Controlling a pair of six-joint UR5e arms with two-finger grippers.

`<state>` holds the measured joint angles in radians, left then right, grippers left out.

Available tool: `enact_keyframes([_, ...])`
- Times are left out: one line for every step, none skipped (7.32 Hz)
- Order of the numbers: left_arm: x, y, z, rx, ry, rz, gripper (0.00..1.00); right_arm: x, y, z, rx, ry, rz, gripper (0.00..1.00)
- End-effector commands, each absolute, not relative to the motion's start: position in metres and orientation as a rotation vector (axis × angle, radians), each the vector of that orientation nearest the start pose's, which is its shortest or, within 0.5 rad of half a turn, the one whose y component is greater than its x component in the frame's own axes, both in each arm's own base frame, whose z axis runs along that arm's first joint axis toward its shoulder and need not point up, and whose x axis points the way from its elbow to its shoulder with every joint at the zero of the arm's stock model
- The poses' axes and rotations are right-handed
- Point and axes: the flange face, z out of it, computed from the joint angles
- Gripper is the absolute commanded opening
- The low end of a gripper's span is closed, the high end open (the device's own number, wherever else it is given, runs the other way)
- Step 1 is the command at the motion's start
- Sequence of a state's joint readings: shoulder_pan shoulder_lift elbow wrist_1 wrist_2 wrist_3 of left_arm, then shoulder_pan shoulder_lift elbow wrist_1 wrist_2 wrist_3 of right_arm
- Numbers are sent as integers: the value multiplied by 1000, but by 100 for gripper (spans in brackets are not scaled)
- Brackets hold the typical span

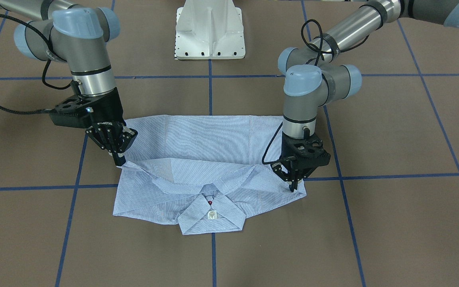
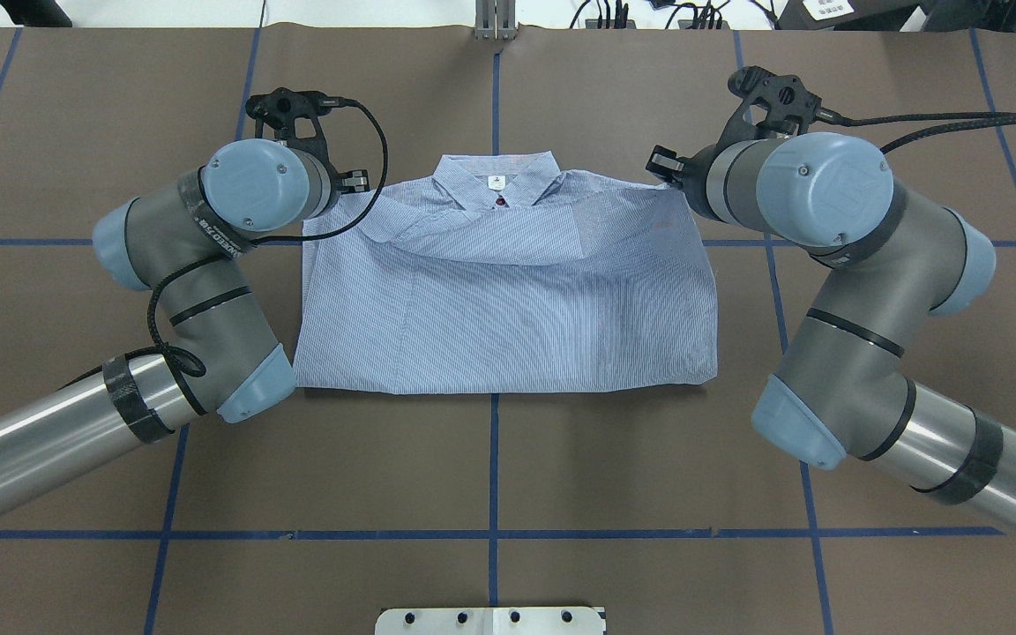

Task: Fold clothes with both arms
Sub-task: 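Lower the hem onto the collar and open both grippers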

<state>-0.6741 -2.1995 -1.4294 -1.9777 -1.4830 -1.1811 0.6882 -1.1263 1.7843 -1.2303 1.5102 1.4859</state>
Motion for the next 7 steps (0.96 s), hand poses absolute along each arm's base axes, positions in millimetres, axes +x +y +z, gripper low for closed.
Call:
enact_keyframes([469,-587,301,584,746,-242,100,-391,-525,277,446,-928,570,20])
enact_keyframes([451,-594,293,557,823,-155,100,-376,-533,272,391,-961,551,68])
enact_keyframes([445,-582,285,522,917,-92,100,-374,-532,268,374,-978,520,99])
enact_keyframes([446,-574,279,529,945,-85,100,-374,-532,269,372,-977,518,100])
enact_keyframes([481,-543,273,526,996,-23,100,-373,-531,269,376,-977,502,100])
enact_keyframes([508,-516,272,536,1053,30,100,-371,-531,270,386,-972,484,100])
enact_keyframes([517,-512,275,529,1057,41,100,-371,-531,271,387,-970,483,100])
